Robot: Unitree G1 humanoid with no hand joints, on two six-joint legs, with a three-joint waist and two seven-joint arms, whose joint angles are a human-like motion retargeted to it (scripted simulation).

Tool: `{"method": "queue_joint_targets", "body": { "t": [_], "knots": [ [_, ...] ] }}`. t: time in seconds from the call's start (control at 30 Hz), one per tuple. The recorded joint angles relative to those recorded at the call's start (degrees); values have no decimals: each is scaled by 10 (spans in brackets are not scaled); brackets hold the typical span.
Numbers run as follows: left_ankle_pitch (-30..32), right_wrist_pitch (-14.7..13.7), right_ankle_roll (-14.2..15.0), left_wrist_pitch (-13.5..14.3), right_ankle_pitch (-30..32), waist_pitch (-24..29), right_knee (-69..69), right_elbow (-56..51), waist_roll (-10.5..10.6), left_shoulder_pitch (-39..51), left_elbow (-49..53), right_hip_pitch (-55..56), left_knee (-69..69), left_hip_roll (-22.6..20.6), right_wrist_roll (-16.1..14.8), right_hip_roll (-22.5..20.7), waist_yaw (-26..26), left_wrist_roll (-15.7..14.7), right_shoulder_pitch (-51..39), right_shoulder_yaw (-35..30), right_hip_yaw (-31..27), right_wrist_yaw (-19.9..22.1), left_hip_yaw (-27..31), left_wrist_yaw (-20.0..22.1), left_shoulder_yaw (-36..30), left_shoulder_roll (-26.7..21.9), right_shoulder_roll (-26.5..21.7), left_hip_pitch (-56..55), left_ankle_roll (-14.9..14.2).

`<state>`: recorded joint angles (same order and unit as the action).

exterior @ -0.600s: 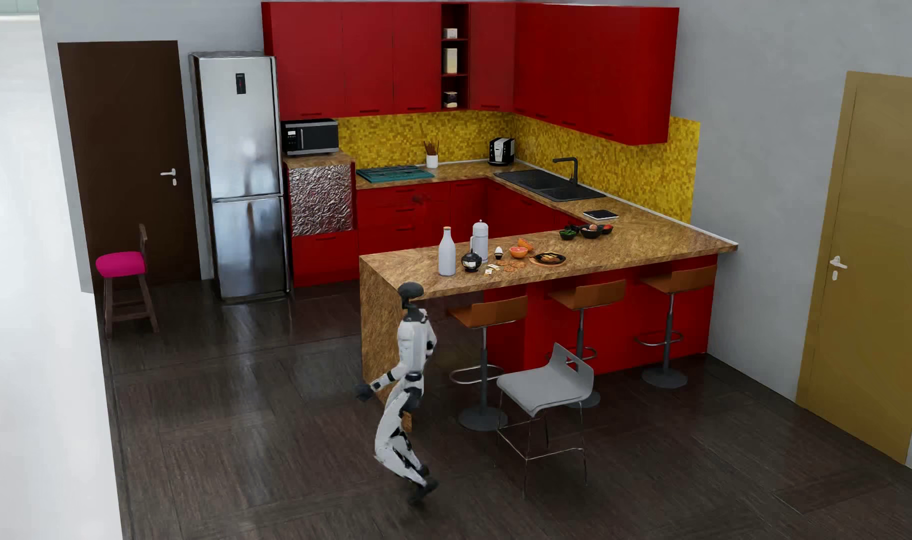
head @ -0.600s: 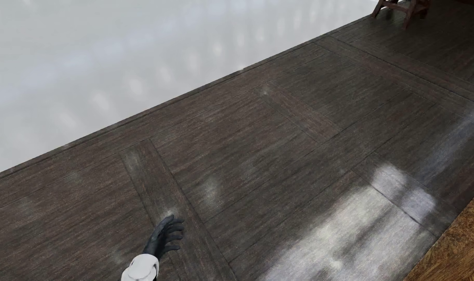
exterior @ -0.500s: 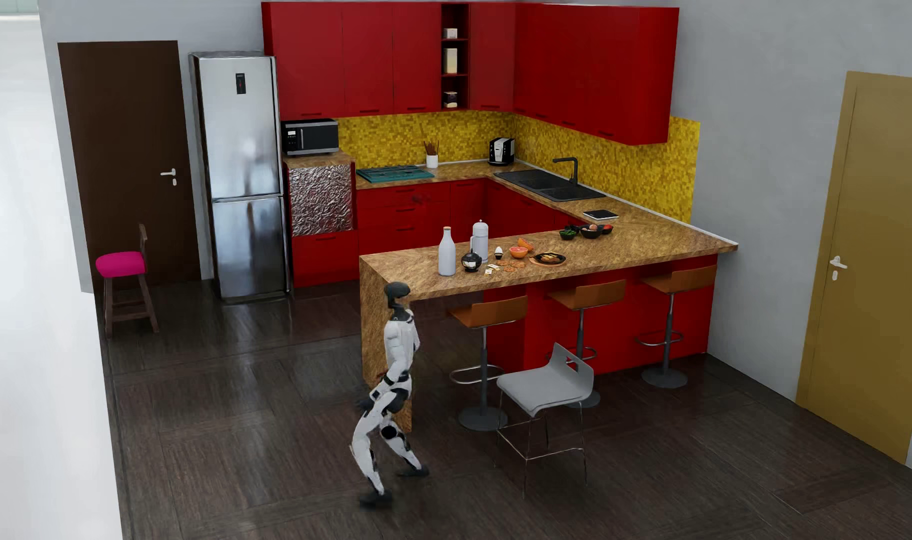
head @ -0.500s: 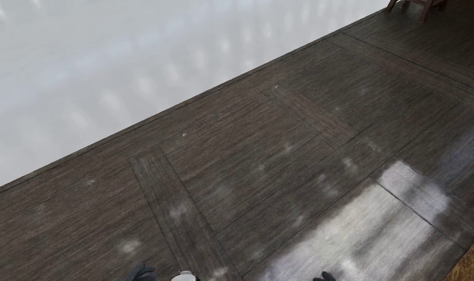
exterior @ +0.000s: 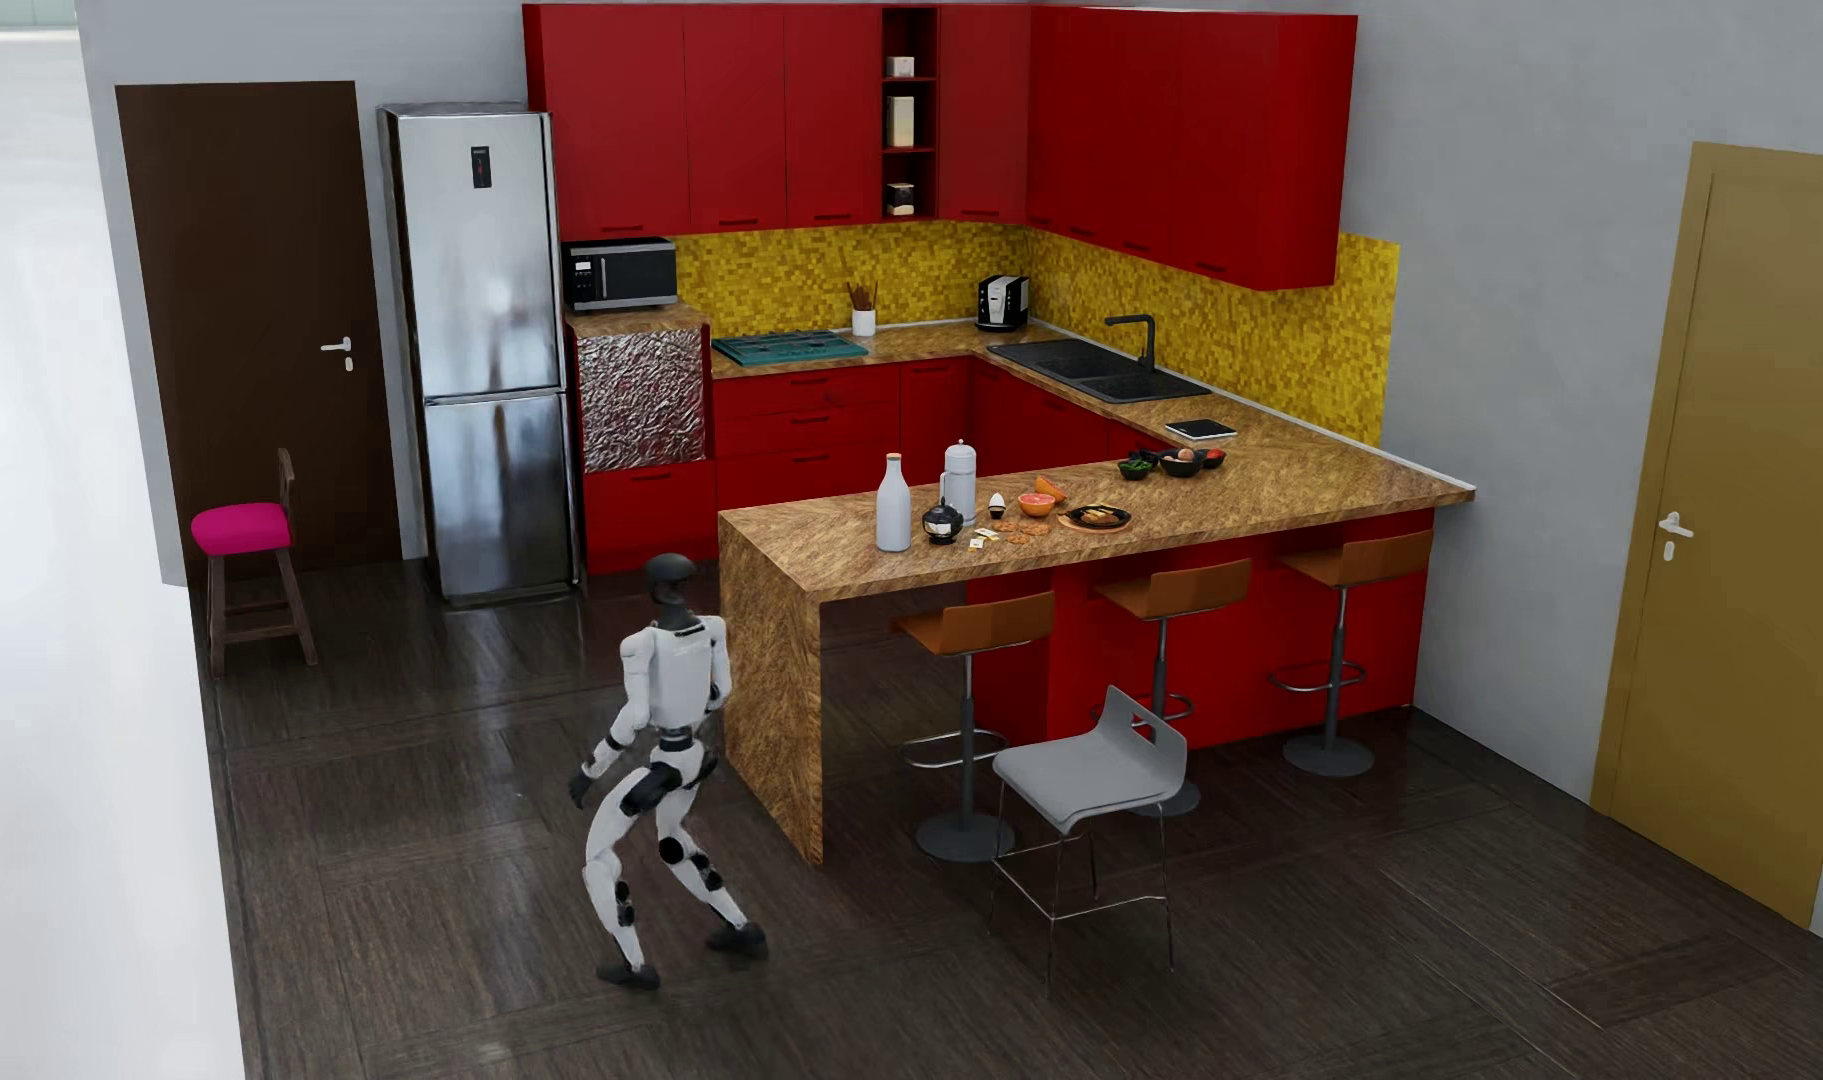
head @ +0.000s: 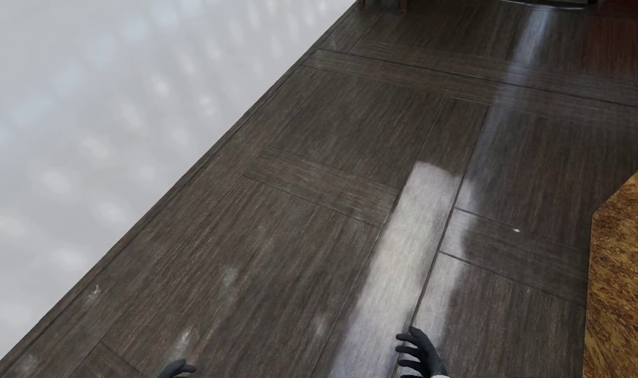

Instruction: Circle the counter

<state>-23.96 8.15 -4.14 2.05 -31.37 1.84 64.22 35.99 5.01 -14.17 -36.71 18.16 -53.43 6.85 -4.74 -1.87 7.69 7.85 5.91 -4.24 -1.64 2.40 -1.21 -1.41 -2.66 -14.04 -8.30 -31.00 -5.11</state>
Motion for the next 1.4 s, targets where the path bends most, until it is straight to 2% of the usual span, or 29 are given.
{"method": "queue_joint_targets", "body": {
  "t": [0.03, 0.07, 0.1, 0.13, 0.17, 0.23, 0.3, 0.33, 0.37, 0.4, 0.47, 0.5, 0.57, 0.6, 0.63, 0.77, 0.8, 0.83, 0.87, 0.9, 0.97, 1.0, 1.07, 1.13, 1.17, 1.2, 1.3, 1.33, 1.4],
  "knots": [
    [-16, -10, -21, -7, 83, 2, 61, 3, -18, 26, -1, 36, 22, 3, -10, 13, 11, -23, 16, 15, 16, -33, -17, 30, 10, -2, 3, 37, -9],
    [-26, -18, -18, -15, 109, 7, 87, 6, -41, 59, 10, 67, 52, 5, -18, 26, 34, -48, 40, 27, 36, -63, -32, 66, 21, -1, -5, 80, -13],
    [-34, -20, -14, -22, 78, 15, 66, -14, -61, 88, 57, 98, 58, 16, -13, 34, 60, -74, 67, 46, 58, -77, -44, 103, 13, 10, -5, 114, -25],
    [2, -26, -20, -7, 51, 15, -38, -7, -85, 124, 59, 115, -23, 21, 8, 47, 72, -89, 91, 23, 65, -69, -43, 129, -11, 40, -18, 99, -41],
    [79, -36, 0, 17, 20, 9, -87, 47, -97, 156, 27, 105, -131, 22, 30, 46, 64, -94, 109, -8, 62, -50, -20, 142, -37, 72, -27, 48, -55],
    [67, -14, -1, 53, -16, 19, -108, 54, -78, 102, 20, 44, -181, -13, 40, 10, 19, -80, 102, -17, 40, -9, 35, 124, -48, 70, -27, -42, -70],
    [45, -1, -4, 25, -37, 24, -112, 9, -41, 33, 33, -12, -85, -26, 22, -17, -17, -44, 77, -17, 20, 25, 21, 77, -8, 31, -9, -116, -69],
    [74, 0, 4, 25, 7, 25, -8, -22, -25, 28, -5, 16, 21, -21, 19, -26, -10, -36, 63, 9, 17, 28, 8, 61, 3, 11, 5, -106, -63],
    [115, -10, 1, 20, 83, 20, 98, -19, -37, 34, -31, 64, 23, -19, 15, -18, 11, -40, 61, 9, 16, 18, -12, 55, 4, -19, 10, -86, -16],
    [85, -18, -3, 11, 123, 17, 135, 17, -54, 53, -30, 109, 15, -15, 8, -5, 35, -54, 54, -2, 34, -3, -36, 66, 8, -23, -1, -63, 61],
    [38, -16, 34, 4, 37, 8, 58, -8, -81, 87, 29, 139, 30, -3, 6, 33, 73, -83, 88, 30, 63, -33, -71, 97, -18, 12, -20, 8, 7],
    [14, -14, 51, 6, -4, -2, 2, -1, -94, 103, 50, 137, 37, -1, 14, 48, 86, -90, 103, 33, 59, -32, -86, 103, -33, 28, -22, 44, 24],
    [-8, -12, 4, 12, 12, -11, -65, 29, -91, 128, 49, 100, -48, 17, 21, 46, 70, -80, 122, 9, 56, -16, -67, 101, -57, 64, -41, 58, -16],
    [71, -17, 3, 19, -7, -14, -69, 61, -78, 116, 36, 81, -151, 7, 23, 31, 36, -67, 118, -24, 47, -3, -19, 92, -50, 81, -56, 12, -36],
    [93, -23, 4, 15, -16, -18, -93, 69, -56, 91, 28, 54, -193, -12, 20, 18, -6, -55, 115, -2, 41, 11, 21, 79, -45, 72, -47, -32, -54],
    [31, -34, 19, -50, -25, -8, -174, 3, 15, -19, 33, -69, -65, -26, 48, -11, -62, -25, 19, -7, -15, 33, 26, 46, 28, 28, 2, -102, -99],
    [29, -35, -3, -35, 7, 2, -84, -16, 26, -17, 14, -42, 52, -13, 59, -21, -53, -31, 1, 4, -21, 22, 24, 50, 28, 24, 13, -78, -101],
    [109, -38, -22, -6, 105, 19, 45, -20, 5, 5, -19, 15, 60, -5, 58, -9, -18, -50, 2, -2, -6, 0, 0, 61, 26, -5, 7, -51, -73],
    [80, -44, -20, 9, 153, 31, 103, -5, -25, 31, -4, 71, 53, 2, 52, 11, 8, -72, 27, 3, 23, -27, -24, 77, 25, -22, -7, -26, -10],
    [53, -44, -12, 19, 115, 35, 84, 2, -52, 66, 11, 107, 51, 8, 46, 36, 35, -90, 66, 24, 50, -52, -42, 95, 11, -12, -27, 4, 40],
    [0, -18, 8, 12, 19, 9, -50, 2, -106, 128, 52, 134, 51, 16, 48, 69, 82, -96, 127, 40, 53, -48, -69, 112, -39, 38, -37, 58, -23],
    [-8, -6, 26, 15, 27, 4, -85, 25, -119, 154, 47, 110, -20, 27, 46, 58, 84, -83, 144, 16, 49, -26, -52, 106, -57, 58, -31, 56, -19],
    [109, 18, 28, 35, -13, 8, -95, 55, -104, 121, 12, 52, -170, 2, 22, 28, 46, -47, 116, -30, 31, 12, 26, 74, -49, 78, -31, -19, 12],
    [26, 23, 29, 48, -39, 7, -79, -17, -61, 38, -7, 17, -14, -7, -5, 3, 8, -15, 76, 5, 13, 37, 47, 44, -5, 39, 8, -40, 15],
    [3, 7, 16, 41, -14, 2, -6, -13, -64, 19, -14, 36, -16, -4, -13, 6, 9, -14, 56, 7, 0, 33, 32, 41, 1, 1, 22, -20, -30],
    [-21, -14, -16, 21, 43, -4, 53, 5, -70, 12, -8, 62, -9, 4, -18, 17, 17, -25, 54, 2, 12, 12, 9, 51, 5, -16, 26, 12, -26],
    [-53, -32, 10, -64, 44, -14, 31, -18, -85, 96, 57, 111, 70, 18, -5, 32, 95, -82, 102, 31, 68, -75, -47, 115, -16, 33, -13, 133, -29],
    [-23, -36, 11, -47, 12, -11, -54, 4, -93, 143, 60, 102, -9, 14, 7, 44, 89, -93, 124, 21, 55, -74, -40, 118, -35, 57, -25, 119, -43],
    [70, -27, 3, 42, -27, -5, -103, 78, -60, 130, 17, 45, -193, -26, 21, 23, 50, -84, 117, -15, 36, -38, 22, 89, -46, 84, -41, 26, -62]
  ]
}}
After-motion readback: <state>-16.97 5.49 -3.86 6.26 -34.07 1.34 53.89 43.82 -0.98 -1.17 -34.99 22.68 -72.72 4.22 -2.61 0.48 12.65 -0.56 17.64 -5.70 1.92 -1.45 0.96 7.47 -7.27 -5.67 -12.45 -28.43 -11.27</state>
